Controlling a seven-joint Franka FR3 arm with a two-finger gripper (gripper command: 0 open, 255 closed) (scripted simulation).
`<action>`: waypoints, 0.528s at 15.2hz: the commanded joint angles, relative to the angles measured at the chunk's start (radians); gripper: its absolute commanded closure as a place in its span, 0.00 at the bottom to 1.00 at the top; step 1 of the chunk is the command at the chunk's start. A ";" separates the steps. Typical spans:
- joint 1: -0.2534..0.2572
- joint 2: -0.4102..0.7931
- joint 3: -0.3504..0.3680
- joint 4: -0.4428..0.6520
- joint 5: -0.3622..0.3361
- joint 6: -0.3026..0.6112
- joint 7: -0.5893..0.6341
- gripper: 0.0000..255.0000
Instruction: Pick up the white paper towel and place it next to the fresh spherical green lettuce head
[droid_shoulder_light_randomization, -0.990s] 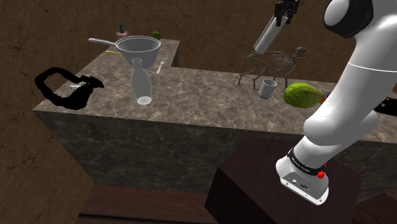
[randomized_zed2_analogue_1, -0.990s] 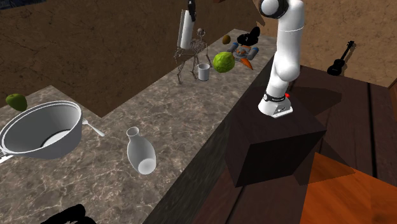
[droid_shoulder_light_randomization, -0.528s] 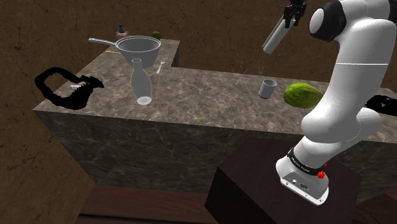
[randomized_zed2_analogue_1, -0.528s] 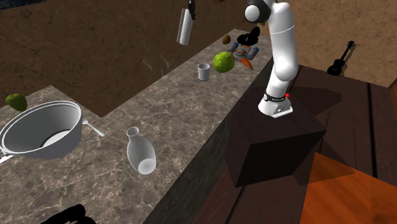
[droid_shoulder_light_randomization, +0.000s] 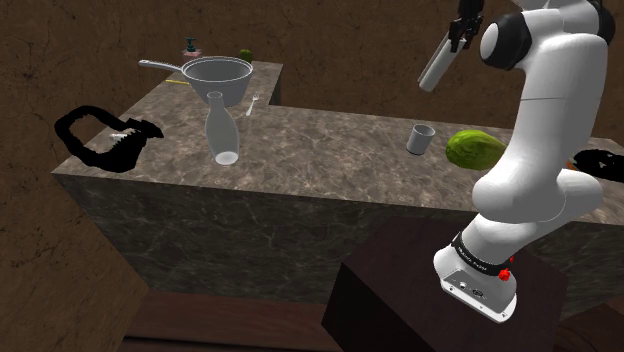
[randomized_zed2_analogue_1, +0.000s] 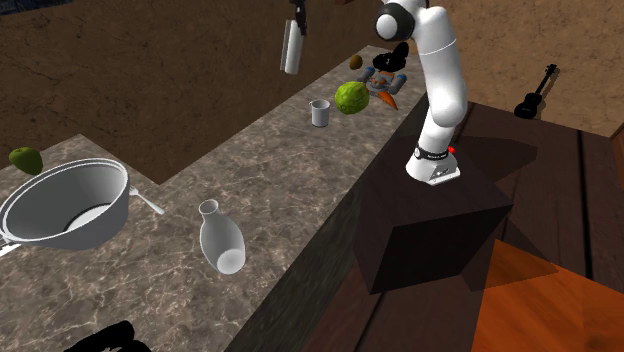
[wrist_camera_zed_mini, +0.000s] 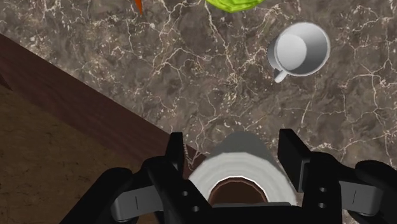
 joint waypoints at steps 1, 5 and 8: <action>0.011 -0.029 -0.001 -0.077 -0.007 0.048 0.007 1.00; 0.024 -0.061 0.000 -0.182 -0.016 0.121 0.018 1.00; 0.032 -0.078 0.001 -0.249 -0.020 0.170 0.026 1.00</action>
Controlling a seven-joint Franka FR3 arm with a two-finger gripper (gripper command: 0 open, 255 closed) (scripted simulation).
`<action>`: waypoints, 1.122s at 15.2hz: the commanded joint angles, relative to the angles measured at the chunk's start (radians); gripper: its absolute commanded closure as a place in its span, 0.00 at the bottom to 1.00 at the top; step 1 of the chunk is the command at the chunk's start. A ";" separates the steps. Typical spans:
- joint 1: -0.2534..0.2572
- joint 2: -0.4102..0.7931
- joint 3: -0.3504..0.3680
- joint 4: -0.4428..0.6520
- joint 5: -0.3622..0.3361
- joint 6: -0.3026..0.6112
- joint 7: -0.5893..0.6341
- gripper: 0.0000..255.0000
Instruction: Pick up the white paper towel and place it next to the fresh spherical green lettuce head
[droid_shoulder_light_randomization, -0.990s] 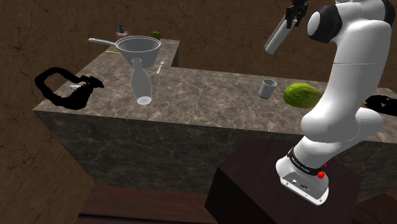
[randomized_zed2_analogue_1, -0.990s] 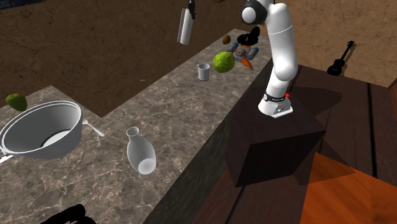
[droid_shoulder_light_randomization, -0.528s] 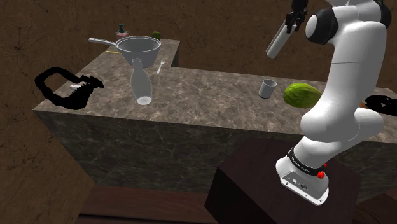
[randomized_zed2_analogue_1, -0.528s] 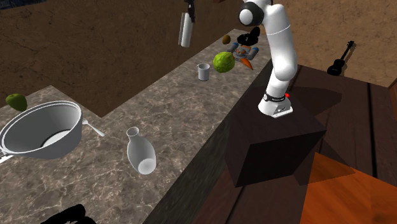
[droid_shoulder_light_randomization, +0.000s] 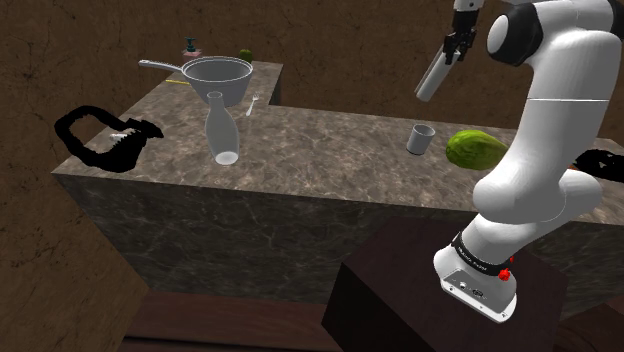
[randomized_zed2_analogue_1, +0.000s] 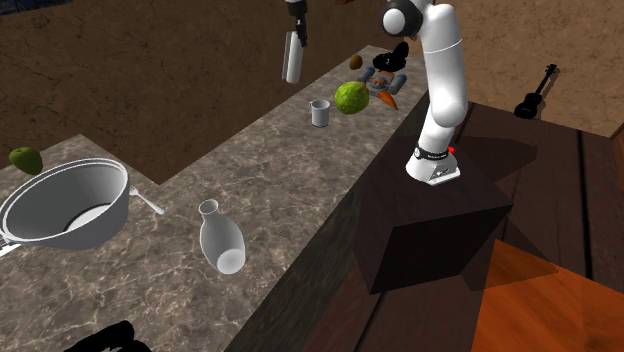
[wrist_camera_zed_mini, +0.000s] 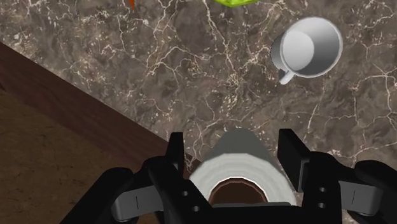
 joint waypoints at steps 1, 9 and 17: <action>0.004 -0.009 0.000 -0.040 -0.003 0.031 0.004 1.00; 0.015 -0.031 0.002 -0.180 -0.009 0.149 0.021 1.00; 0.020 -0.031 0.005 -0.289 -0.010 0.256 0.034 1.00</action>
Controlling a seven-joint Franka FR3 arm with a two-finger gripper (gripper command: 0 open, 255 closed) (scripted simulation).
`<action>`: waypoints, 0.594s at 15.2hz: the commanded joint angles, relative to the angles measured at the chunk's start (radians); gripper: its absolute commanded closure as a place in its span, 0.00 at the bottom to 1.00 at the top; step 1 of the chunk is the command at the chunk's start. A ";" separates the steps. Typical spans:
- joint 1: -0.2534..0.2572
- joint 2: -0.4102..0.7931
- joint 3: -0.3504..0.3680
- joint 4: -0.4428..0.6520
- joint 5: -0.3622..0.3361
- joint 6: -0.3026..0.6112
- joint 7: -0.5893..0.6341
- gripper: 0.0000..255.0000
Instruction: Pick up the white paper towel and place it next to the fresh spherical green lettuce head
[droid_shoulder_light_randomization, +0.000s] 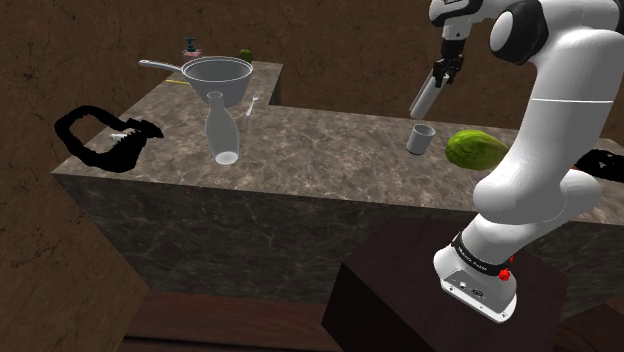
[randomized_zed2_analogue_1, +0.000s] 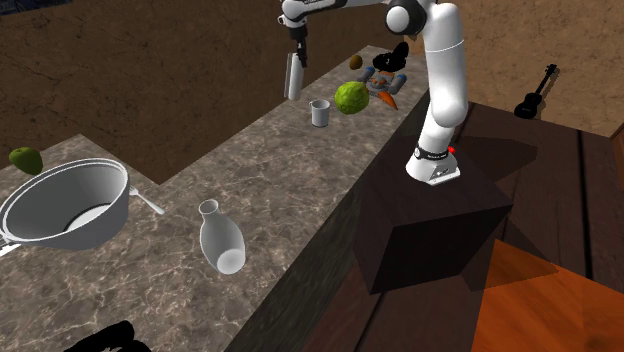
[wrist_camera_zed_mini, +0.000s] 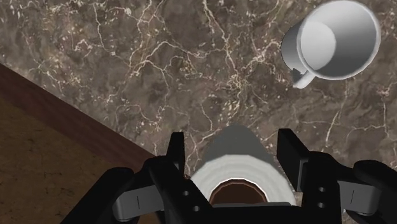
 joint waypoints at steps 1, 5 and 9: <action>0.000 0.002 0.000 -0.024 0.000 0.027 0.002 1.00; 0.001 0.009 0.002 -0.068 0.001 0.077 0.007 1.00; 0.001 0.017 0.003 -0.101 0.003 0.117 0.011 1.00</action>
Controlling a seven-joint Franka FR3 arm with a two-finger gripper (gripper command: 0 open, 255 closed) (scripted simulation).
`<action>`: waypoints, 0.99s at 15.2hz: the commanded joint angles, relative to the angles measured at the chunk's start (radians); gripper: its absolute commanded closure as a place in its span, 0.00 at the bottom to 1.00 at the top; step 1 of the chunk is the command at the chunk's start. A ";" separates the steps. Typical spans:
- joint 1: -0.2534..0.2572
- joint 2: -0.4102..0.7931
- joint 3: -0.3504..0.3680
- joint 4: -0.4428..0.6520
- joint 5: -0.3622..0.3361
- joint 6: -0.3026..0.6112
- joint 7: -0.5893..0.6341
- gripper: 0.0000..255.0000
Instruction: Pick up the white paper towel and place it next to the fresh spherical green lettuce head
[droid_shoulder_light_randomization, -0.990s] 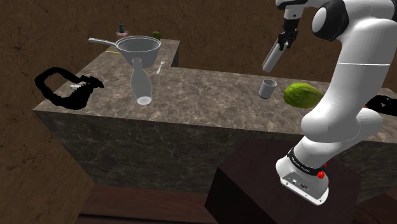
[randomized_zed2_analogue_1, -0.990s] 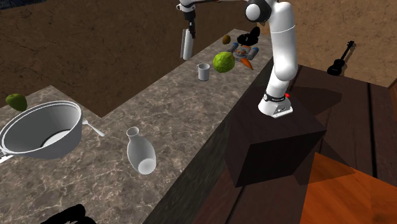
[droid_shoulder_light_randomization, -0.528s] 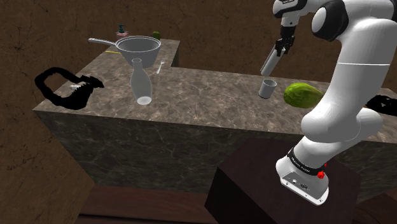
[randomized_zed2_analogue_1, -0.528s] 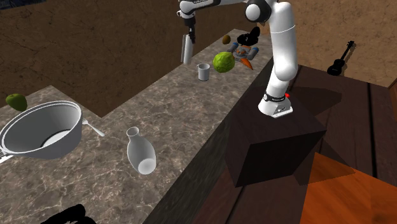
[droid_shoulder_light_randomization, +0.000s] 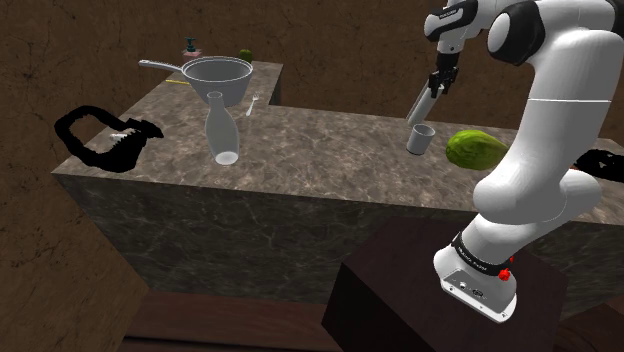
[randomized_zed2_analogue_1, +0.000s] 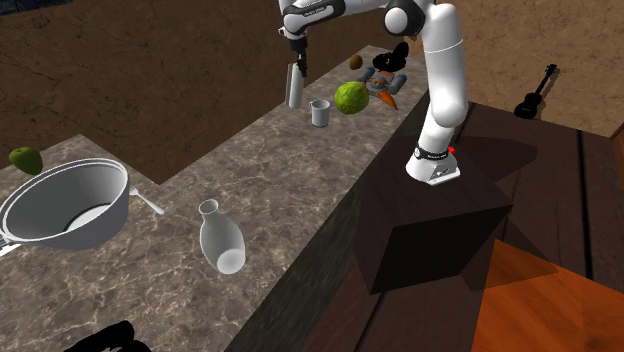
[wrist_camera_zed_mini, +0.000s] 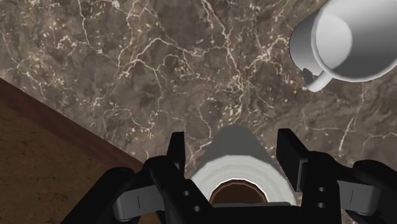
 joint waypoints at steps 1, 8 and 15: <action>0.000 0.001 0.000 -0.008 0.000 0.010 0.000 1.00; 0.000 0.001 0.000 -0.008 0.000 0.010 0.000 0.00; 0.002 -0.001 0.001 0.056 0.000 -0.056 0.000 0.00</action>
